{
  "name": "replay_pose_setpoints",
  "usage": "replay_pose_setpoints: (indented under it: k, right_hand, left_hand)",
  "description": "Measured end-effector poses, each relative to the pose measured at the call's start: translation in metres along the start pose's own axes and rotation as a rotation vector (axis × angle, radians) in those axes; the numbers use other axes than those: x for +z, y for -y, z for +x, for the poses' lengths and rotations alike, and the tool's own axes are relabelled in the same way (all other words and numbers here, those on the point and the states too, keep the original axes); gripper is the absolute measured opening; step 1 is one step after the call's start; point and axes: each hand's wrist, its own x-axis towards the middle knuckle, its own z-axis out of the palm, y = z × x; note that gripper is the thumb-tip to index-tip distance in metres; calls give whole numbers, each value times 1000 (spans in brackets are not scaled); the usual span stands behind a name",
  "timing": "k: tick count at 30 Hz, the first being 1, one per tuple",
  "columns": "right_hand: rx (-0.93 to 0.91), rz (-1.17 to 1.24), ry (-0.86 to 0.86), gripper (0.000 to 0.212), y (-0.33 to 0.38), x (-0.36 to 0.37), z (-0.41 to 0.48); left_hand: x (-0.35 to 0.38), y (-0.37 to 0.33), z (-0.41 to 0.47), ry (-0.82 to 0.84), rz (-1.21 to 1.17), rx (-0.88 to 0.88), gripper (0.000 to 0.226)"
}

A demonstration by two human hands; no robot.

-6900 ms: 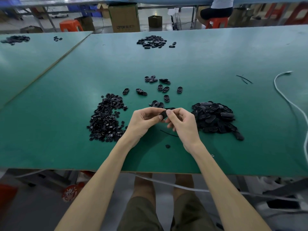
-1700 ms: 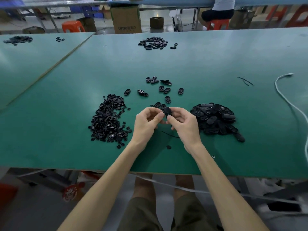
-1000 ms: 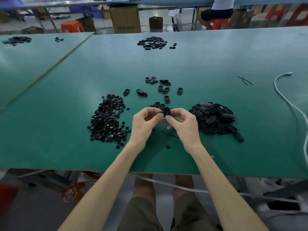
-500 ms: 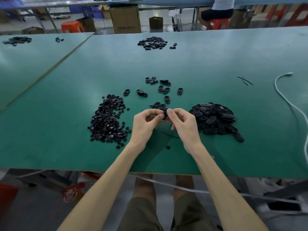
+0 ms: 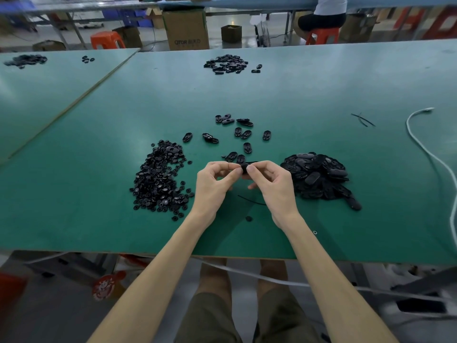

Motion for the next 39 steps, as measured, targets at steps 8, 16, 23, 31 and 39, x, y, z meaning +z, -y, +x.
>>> replay_pose_setpoints:
  k: [8,16,23,31,39]
  right_hand:
    - [2,8,6,5,-2,0,0]
    - [-5,22,34,6,-1,-1,-1]
    - [8,60,51,7,1,-1,-4]
    - [17,79,56,8,1,-1,-2]
    - [4,-75,13,7,-4,-3,0]
  left_hand:
    - [1,0,-1,2,37,-2,5]
    - [0,0,-3,-10,3,-33,14]
    - [0,0,-3,-5,-21,-24,20]
    - [-1,-3,-2,117,-59,45,17]
    - [-2,-2,-4,82,-139,42,14]
